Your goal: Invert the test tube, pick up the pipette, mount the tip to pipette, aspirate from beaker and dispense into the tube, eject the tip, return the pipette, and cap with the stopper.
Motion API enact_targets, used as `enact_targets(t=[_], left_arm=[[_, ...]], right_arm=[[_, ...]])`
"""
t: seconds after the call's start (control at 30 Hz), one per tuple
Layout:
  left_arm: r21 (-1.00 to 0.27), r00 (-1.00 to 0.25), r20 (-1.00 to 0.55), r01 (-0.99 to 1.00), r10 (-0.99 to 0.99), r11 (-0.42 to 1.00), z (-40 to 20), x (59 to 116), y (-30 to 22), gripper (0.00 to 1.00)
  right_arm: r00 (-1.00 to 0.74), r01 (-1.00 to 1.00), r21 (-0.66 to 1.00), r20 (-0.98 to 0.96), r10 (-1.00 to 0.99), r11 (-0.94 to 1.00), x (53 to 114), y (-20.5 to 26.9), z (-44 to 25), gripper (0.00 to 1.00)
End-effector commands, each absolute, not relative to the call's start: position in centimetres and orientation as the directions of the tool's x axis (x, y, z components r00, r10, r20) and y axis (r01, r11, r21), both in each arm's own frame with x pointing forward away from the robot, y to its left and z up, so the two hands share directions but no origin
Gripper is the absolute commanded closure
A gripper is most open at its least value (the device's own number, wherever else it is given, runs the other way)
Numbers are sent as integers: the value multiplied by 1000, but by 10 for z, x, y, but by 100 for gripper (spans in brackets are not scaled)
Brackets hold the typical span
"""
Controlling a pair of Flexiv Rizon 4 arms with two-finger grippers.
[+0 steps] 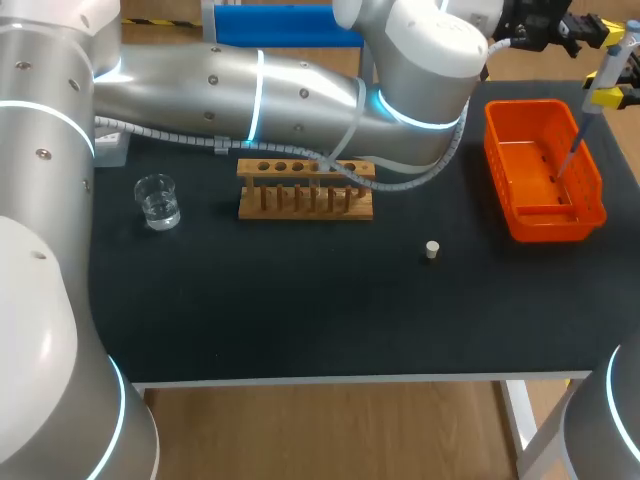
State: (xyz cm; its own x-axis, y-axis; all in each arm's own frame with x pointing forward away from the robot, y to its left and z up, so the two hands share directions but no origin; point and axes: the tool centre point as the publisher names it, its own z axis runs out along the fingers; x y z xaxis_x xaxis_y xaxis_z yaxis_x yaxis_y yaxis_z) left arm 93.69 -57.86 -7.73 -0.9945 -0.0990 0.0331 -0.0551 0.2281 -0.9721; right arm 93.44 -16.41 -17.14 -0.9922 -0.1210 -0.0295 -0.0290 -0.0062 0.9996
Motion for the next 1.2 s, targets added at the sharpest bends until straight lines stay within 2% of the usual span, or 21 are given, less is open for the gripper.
enact_targets(t=[0.03, 1.2], left_arm=[[-985, -994, 31, -48, -104, 167, -84, 936, -581, 100], [-986, -997, 8, -22, -81, 164, -105, 935, -584, 100]], right_arm=[[-992, -30, 1000, -30, -122, -4, 934, -165, -169, 100], [-992, -30, 1000, -30, -122, -4, 934, -165, -169, 100]])
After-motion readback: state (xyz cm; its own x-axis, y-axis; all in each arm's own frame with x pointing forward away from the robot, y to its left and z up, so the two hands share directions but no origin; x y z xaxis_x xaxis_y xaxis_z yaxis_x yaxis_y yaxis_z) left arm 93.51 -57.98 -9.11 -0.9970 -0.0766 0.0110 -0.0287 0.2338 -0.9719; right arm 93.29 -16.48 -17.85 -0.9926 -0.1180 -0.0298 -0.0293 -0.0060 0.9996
